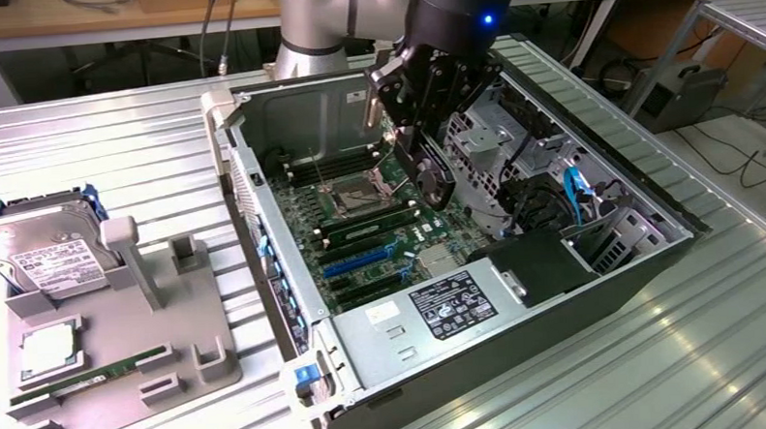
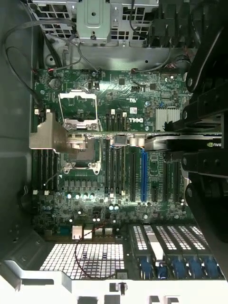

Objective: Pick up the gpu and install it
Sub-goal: 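Pick up the gpu and move the gpu toward the slot, then insert the gpu into the slot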

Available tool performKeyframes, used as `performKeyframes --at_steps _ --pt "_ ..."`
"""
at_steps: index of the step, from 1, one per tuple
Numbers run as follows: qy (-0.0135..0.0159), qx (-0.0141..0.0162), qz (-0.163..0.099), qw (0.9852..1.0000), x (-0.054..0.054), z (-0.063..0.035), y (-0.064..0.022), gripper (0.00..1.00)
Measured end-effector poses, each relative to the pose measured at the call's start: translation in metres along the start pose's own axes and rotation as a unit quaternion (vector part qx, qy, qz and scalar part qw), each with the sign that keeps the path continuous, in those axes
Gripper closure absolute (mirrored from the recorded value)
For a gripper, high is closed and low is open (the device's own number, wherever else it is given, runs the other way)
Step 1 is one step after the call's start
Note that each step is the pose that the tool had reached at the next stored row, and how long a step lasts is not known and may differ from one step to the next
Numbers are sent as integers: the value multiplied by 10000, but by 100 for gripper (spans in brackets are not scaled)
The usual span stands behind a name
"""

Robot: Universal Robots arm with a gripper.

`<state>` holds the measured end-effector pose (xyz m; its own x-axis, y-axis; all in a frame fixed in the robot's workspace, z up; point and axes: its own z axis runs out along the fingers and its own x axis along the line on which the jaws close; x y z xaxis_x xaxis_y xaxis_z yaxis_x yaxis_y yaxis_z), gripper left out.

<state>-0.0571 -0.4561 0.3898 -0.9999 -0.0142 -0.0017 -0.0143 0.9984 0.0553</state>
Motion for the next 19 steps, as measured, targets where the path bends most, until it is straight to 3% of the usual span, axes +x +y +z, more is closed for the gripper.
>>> performKeyframes --at_steps 14,19 --pt "0 3 -12 10000 -1 2 0 74" --pt "25 4 -449 9990 0 8 0 74"
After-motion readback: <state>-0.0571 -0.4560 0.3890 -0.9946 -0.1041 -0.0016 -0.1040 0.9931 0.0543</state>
